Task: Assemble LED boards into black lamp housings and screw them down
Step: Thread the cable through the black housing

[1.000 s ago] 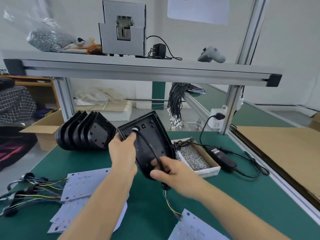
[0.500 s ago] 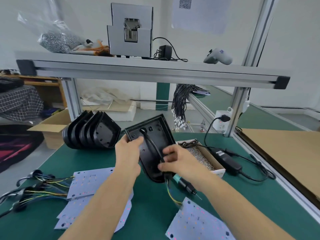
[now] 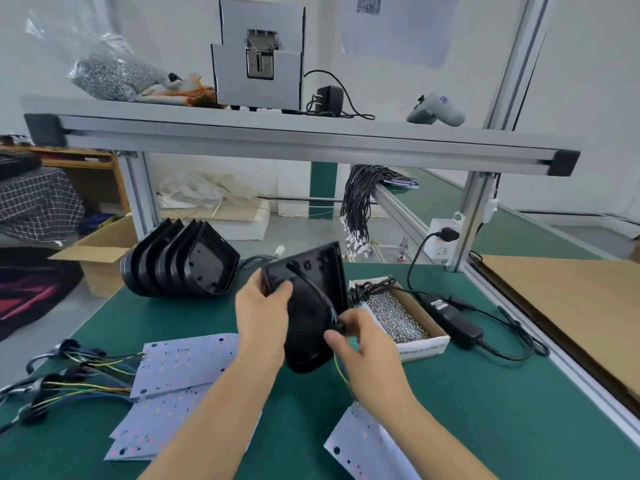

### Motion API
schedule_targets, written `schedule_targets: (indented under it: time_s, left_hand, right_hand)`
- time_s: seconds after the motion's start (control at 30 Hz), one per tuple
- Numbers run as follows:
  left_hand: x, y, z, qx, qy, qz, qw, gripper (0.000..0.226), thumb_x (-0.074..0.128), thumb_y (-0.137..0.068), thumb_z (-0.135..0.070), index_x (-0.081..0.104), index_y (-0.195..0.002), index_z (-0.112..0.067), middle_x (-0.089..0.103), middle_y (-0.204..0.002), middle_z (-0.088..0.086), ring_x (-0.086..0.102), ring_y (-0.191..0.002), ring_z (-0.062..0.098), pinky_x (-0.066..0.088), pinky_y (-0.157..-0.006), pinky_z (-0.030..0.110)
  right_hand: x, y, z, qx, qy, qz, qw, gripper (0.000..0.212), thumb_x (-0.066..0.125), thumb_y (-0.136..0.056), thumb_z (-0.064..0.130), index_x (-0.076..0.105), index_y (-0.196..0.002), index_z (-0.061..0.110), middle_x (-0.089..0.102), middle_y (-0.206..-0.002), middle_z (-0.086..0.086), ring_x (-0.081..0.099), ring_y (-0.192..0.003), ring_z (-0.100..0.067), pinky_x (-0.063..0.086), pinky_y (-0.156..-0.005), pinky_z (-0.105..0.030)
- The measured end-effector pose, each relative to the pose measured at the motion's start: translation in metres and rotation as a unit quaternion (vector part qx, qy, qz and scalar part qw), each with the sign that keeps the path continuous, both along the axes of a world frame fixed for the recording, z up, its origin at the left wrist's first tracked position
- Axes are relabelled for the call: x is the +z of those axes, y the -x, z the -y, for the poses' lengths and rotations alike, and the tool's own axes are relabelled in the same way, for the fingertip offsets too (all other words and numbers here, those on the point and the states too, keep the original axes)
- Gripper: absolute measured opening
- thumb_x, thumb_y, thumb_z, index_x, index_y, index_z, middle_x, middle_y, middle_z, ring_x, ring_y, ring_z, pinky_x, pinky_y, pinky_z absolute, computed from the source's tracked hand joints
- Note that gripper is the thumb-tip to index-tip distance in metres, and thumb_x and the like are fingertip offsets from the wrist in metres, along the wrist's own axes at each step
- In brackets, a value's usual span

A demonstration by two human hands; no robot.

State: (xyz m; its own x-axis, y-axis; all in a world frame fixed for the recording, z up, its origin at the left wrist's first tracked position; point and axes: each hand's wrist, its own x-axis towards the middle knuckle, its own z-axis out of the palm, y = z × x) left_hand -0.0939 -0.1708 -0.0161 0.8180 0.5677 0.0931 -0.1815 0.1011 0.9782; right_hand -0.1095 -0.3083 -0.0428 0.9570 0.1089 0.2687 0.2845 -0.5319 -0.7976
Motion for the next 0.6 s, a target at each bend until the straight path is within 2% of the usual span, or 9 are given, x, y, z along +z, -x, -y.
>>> schedule_targets:
  time_s: [0.03, 0.1, 0.13, 0.2, 0.27, 0.37, 0.43, 0.5, 0.6]
  left_hand:
    - [-0.003, 0.003, 0.003, -0.012, -0.043, 0.007, 0.999, 0.025, 0.059, -0.088, 0.001, 0.068, -0.096, -0.020, 0.070, -0.084, -0.003, 0.061, -0.081, 0.019, 0.050, -0.078, 0.033]
    - [-0.007, 0.007, 0.008, -0.037, -0.082, 0.011, 0.996, 0.040, 0.057, -0.088, 0.004, 0.066, -0.113, -0.025, 0.072, -0.100, -0.005, 0.065, -0.095, 0.016, 0.050, -0.090, 0.032]
    - [-0.008, 0.009, 0.010, -0.050, -0.080, 0.011, 0.996, 0.045, 0.056, -0.087, 0.006, 0.065, -0.116, -0.027, 0.072, -0.103, -0.005, 0.065, -0.099, 0.016, 0.050, -0.092, 0.032]
    - [-0.007, 0.012, 0.015, -0.079, -0.044, 0.013, 0.996, 0.048, 0.055, -0.085, 0.011, 0.067, -0.112, -0.026, 0.073, -0.100, -0.004, 0.067, -0.097, 0.015, 0.051, -0.090, 0.030]
    - [-0.005, 0.015, 0.018, -0.108, 0.002, 0.023, 0.994, 0.045, 0.055, -0.082, 0.015, 0.068, -0.104, -0.022, 0.075, -0.089, -0.005, 0.069, -0.086, 0.011, 0.055, -0.079, 0.023]
    - [0.001, 0.017, 0.015, -0.117, 0.013, 0.033, 0.992, 0.041, 0.054, -0.079, 0.018, 0.066, -0.097, -0.018, 0.074, -0.078, -0.007, 0.069, -0.074, 0.007, 0.053, -0.065, 0.015]
    - [0.002, 0.018, 0.011, -0.114, -0.005, 0.034, 0.993, 0.044, 0.053, -0.078, 0.019, 0.065, -0.100, -0.017, 0.075, -0.082, -0.005, 0.069, -0.079, 0.010, 0.053, -0.067, 0.017]
    - [0.001, 0.022, 0.010, -0.109, -0.033, 0.033, 0.993, 0.049, 0.053, -0.078, 0.018, 0.066, -0.102, -0.022, 0.075, -0.087, -0.004, 0.070, -0.086, 0.013, 0.054, -0.075, 0.025]
    - [-0.002, 0.026, 0.010, -0.086, -0.080, 0.038, 0.992, 0.059, 0.053, -0.075, 0.019, 0.067, -0.104, -0.030, 0.073, -0.090, -0.010, 0.067, -0.091, 0.011, 0.052, -0.085, 0.031]
  right_hand:
    - [0.005, -0.001, -0.002, 0.005, -0.075, -0.002, 0.997, 0.010, 0.060, -0.093, 0.019, 0.056, -0.102, 0.023, 0.066, -0.083, 0.007, 0.062, -0.081, -0.013, 0.046, -0.074, -0.024]
    - [0.017, -0.004, -0.006, 0.015, -0.209, -0.019, 0.978, 0.021, 0.056, -0.095, 0.010, 0.059, -0.105, 0.029, 0.069, -0.082, 0.005, 0.065, -0.071, -0.007, 0.050, -0.065, -0.022]
    - [0.023, -0.007, -0.008, 0.013, -0.227, -0.013, 0.974, 0.024, 0.056, -0.095, 0.010, 0.061, -0.108, 0.030, 0.068, -0.082, 0.005, 0.063, -0.066, -0.003, 0.050, -0.061, -0.021]
    - [0.032, -0.011, -0.013, 0.008, -0.160, 0.022, 0.987, 0.026, 0.061, -0.092, 0.013, 0.065, -0.115, 0.025, 0.068, -0.085, 0.007, 0.060, -0.069, -0.002, 0.047, -0.066, -0.019]
    - [0.036, -0.014, -0.020, 0.000, -0.112, 0.040, 0.993, 0.025, 0.065, -0.088, 0.015, 0.064, -0.113, 0.020, 0.069, -0.085, 0.007, 0.062, -0.078, -0.004, 0.044, -0.070, -0.014]
    - [0.041, -0.015, -0.027, -0.035, -0.140, 0.030, 0.989, 0.023, 0.073, -0.083, 0.021, 0.059, -0.100, 0.023, 0.069, -0.080, 0.008, 0.064, -0.077, -0.004, 0.046, -0.067, -0.013]
    - [0.042, -0.015, -0.030, -0.044, -0.123, 0.050, 0.990, 0.018, 0.074, -0.081, 0.022, 0.066, -0.097, 0.021, 0.070, -0.081, 0.009, 0.065, -0.077, -0.003, 0.048, -0.069, -0.014]
    - [0.043, -0.014, -0.033, -0.040, -0.092, 0.081, 0.992, 0.015, 0.072, -0.083, 0.020, 0.072, -0.097, 0.017, 0.072, -0.085, 0.007, 0.065, -0.079, -0.007, 0.048, -0.075, -0.019]
    - [0.042, -0.013, -0.040, -0.043, -0.054, 0.118, 0.991, 0.009, 0.065, -0.087, 0.016, 0.073, -0.087, 0.013, 0.072, -0.081, 0.002, 0.061, -0.075, -0.017, 0.045, -0.071, -0.026]
